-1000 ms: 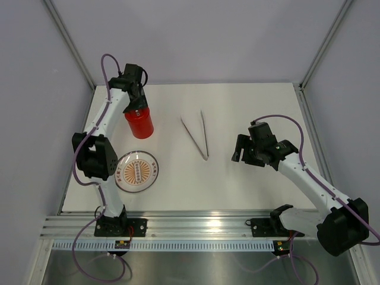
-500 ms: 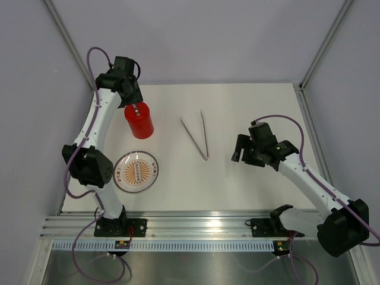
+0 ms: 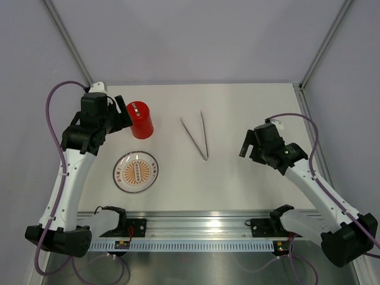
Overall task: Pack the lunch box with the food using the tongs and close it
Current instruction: Reset both arms
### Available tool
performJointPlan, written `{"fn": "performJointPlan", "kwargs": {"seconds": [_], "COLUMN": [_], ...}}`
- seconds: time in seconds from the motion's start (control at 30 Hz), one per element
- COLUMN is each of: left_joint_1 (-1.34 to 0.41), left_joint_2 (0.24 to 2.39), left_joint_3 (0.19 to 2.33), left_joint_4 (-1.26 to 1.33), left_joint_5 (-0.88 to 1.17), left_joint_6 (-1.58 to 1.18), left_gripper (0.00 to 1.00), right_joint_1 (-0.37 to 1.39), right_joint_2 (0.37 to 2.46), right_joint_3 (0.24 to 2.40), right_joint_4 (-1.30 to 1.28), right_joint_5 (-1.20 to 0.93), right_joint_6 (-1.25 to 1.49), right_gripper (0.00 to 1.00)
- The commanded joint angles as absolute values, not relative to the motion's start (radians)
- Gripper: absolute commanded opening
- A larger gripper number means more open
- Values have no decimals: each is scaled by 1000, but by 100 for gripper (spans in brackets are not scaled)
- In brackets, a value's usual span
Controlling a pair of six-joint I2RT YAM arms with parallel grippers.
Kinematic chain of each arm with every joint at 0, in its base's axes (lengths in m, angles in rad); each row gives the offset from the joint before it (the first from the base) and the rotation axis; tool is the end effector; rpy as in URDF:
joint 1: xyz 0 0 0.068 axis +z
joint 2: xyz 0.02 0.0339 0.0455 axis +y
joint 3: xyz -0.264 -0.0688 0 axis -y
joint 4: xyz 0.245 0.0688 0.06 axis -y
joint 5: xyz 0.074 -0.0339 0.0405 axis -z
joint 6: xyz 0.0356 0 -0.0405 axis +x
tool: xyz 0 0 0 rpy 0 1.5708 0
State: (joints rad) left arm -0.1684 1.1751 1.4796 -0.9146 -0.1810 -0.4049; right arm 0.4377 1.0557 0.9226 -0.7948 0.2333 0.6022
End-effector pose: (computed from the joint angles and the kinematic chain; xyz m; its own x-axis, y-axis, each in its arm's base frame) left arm 0.2212 -0.0311 0.4253 -0.5268 -0.3035 -0.7939 -0.2047 0.9519 -0.2281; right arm 0.1900 0.0798 0.2833 -0.7599 0.2529 -0.5989 0.1742 0.9668 0.1871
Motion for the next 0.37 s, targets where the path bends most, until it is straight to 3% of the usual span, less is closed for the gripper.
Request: {"fn": "performJointPlan", "kwargs": {"seconds": [0.0, 0.03, 0.13, 0.33], "left_joint_1": [-166, -167, -167, -167], "left_joint_2": [1062, 1011, 959, 939], "left_joint_3": [1277, 1243, 1155, 1121], "left_joint_4": [-740, -724, -715, -732], "left_joint_5": [-100, -88, -51, -61], "left_joint_6": [-377, -379, -376, -370], "left_gripper": [77, 85, 90, 92], "right_joint_1": [437, 436, 436, 436], "right_joint_2": [1020, 1022, 1035, 1052], "right_joint_3": [960, 959, 963, 959], "right_joint_4": [-816, -815, -813, -815], "right_joint_5": [370, 377, 397, 387], "right_joint_6": [635, 634, 630, 644], "right_gripper": [99, 99, 99, 100]}}
